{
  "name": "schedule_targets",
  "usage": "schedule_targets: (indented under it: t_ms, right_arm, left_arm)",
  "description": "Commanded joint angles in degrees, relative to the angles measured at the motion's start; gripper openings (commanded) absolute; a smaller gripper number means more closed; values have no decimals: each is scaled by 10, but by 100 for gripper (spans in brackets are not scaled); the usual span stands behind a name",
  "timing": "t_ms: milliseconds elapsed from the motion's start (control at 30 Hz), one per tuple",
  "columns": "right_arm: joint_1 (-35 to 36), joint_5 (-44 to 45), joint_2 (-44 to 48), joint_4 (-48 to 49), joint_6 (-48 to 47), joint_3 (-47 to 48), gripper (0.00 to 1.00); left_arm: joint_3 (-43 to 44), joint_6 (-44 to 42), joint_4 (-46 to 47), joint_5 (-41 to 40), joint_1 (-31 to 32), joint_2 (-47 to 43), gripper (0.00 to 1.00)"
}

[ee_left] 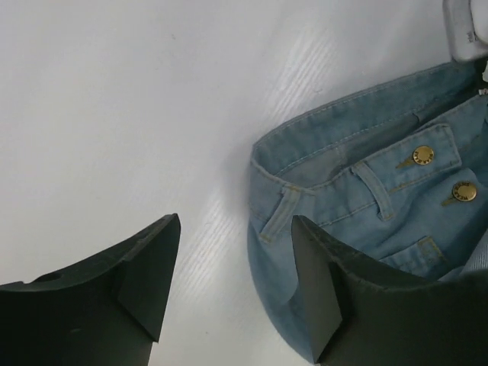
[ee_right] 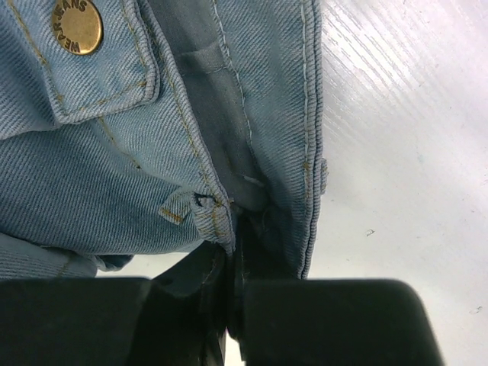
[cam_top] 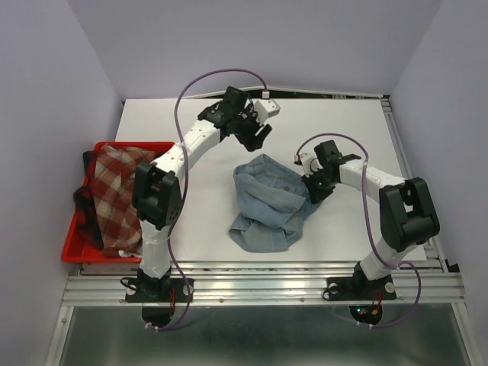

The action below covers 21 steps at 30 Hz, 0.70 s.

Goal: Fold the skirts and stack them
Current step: Flatten the skirt out

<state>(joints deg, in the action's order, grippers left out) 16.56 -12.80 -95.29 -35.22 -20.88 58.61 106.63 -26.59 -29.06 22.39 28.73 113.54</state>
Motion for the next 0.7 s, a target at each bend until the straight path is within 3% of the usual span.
schedule_targets:
  t_ms: [0,100,133,167,400,500,533,633,667]
  right_arm:
    - [-2,1,-6,3,7,32,13]
    - [-7,1,-9,3,10,36,27]
    - [-13,3,-10,4,10,38,32]
    - [-13,3,-10,4,12,38,39]
    - [-18,1,-16,5,15,46,41]
    - [-23,4,-24,4,11,48,32]
    - [-23,6,-26,6,9,48,27]
    - [-38,31,-31,5,5,54,13]
    - [-45,36,-31,3,4,61,10]
  left_arm:
    - [20,-20,-29,-35,28,48,72]
    - [17,-21,-30,-53,40,67,73]
    - [14,-20,-27,-58,41,69,90]
    - [9,-20,-22,-68,46,74,94]
    - [0,-14,-6,-118,56,101,93]
    - [1,-16,-6,-130,57,106,73]
    - [2,-17,-5,-133,57,107,48]
    - [8,-5,6,-136,42,89,12]
    - [16,0,3,-131,36,79,5]
